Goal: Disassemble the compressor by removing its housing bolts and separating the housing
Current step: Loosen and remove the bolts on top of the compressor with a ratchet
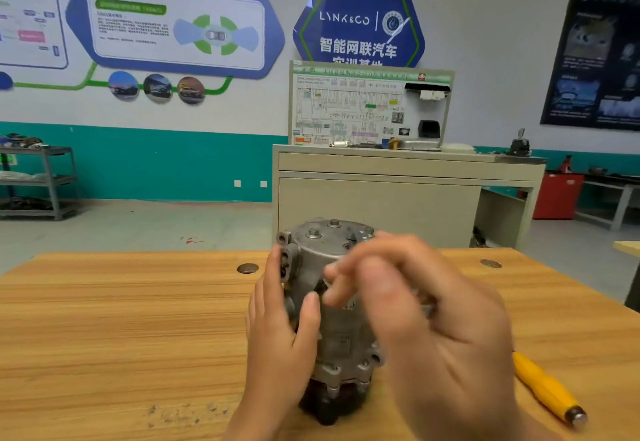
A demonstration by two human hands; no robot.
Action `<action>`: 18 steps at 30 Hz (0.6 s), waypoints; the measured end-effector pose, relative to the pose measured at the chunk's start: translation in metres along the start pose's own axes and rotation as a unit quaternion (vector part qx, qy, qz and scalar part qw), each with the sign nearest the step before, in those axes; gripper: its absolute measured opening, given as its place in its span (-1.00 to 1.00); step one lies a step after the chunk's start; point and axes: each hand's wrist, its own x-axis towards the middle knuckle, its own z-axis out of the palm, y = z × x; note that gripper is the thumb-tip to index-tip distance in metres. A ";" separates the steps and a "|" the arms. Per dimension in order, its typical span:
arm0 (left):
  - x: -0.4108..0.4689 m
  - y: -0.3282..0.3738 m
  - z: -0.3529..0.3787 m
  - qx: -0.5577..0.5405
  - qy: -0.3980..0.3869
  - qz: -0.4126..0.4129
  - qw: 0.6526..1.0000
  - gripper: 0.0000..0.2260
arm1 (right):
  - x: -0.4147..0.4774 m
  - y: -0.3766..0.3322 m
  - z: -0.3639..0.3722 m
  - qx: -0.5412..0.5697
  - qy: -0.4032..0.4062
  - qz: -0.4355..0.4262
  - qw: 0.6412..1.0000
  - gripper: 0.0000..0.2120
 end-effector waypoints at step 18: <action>-0.006 -0.017 -0.004 0.001 -0.016 -0.125 0.992 -0.50 | 0.122 0.191 0.047 -0.213 -0.204 0.377 0.878 -0.71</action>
